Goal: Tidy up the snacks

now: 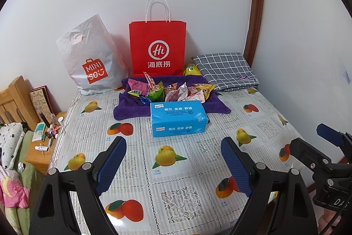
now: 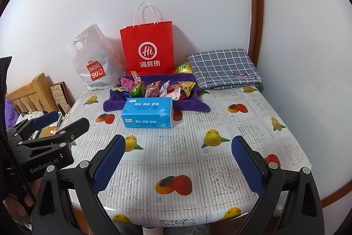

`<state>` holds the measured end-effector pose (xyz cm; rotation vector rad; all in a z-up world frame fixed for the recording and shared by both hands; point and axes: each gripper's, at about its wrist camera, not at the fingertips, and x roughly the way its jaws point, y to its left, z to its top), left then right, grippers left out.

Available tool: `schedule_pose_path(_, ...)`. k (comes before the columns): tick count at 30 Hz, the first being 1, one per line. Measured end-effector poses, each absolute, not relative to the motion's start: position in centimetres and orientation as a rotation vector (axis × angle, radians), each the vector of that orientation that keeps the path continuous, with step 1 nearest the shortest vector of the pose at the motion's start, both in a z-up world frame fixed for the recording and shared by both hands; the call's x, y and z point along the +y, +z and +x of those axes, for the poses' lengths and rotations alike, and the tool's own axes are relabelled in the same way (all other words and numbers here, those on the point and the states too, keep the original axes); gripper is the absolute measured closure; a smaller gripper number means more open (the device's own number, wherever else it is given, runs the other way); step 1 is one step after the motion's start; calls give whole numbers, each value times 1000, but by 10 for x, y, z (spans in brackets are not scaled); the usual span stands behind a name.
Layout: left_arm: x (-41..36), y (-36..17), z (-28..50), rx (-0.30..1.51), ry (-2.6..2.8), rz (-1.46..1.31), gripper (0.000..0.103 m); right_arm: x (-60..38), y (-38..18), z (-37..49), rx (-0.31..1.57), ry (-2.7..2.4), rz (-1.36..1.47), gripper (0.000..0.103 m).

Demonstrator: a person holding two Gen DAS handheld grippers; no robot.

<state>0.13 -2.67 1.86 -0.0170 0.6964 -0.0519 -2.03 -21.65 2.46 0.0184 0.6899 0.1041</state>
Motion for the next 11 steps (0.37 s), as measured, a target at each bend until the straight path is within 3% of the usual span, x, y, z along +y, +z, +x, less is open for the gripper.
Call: schedule_pose_path(11, -26, 19, 0, 679, -42, -15, 16, -215, 24, -18, 682, 114, 27, 7)
